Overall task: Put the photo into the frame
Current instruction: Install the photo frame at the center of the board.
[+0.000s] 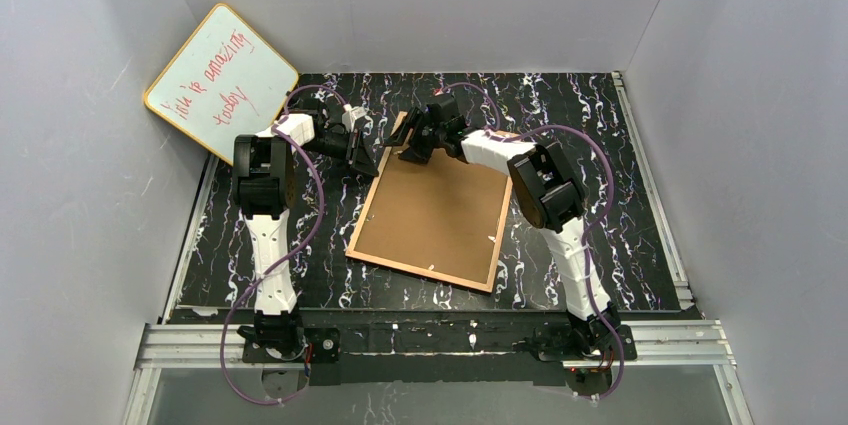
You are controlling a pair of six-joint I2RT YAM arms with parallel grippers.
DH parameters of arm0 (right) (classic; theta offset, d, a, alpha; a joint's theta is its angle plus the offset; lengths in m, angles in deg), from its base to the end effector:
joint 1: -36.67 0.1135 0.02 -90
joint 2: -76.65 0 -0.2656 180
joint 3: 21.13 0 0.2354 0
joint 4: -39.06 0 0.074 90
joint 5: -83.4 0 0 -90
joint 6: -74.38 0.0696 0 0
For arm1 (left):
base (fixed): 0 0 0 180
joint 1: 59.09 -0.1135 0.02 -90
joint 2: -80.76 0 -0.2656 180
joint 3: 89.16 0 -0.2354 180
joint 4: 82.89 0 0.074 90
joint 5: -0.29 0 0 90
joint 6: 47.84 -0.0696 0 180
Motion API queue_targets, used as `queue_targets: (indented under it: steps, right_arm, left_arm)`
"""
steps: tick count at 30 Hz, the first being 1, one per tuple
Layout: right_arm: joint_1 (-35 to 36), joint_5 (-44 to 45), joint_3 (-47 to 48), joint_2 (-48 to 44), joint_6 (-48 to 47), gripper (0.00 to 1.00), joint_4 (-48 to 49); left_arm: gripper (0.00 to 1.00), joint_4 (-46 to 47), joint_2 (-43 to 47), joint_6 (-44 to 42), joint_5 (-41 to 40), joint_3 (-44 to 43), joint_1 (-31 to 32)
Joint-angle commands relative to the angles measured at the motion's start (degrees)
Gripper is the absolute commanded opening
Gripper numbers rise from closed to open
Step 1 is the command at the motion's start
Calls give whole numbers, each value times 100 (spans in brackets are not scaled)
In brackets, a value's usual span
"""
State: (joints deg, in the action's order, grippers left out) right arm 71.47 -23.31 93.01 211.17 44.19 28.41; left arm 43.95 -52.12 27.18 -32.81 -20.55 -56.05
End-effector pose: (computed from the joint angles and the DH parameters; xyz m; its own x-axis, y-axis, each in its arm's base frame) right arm 0.4381 0.3289 0.1484 -0.8602 0.4103 -0.3028 -0.0107 0.5791 0.8152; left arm 0.4457 -0.0821 0.1139 -0.8655 0.1873 -0.4645 0.4908 0.5022 -0.7120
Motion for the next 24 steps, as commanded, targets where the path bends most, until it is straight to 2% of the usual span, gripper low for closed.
queue_targets:
  steps: [1, 11, 24]
  right_arm:
    - [9, 348, 222, 116, -147, 68, -279]
    - [15, 545, 404, 322, -276, 68, -140]
    - [9, 180, 569, 605, -187, 68, 16]
  left_arm:
    - [15, -257, -133, -343, -709, 332, 108]
    - [15, -248, -151, -365, -670, 370, 117]
    - [15, -248, -142, -451, -673, 435, 196]
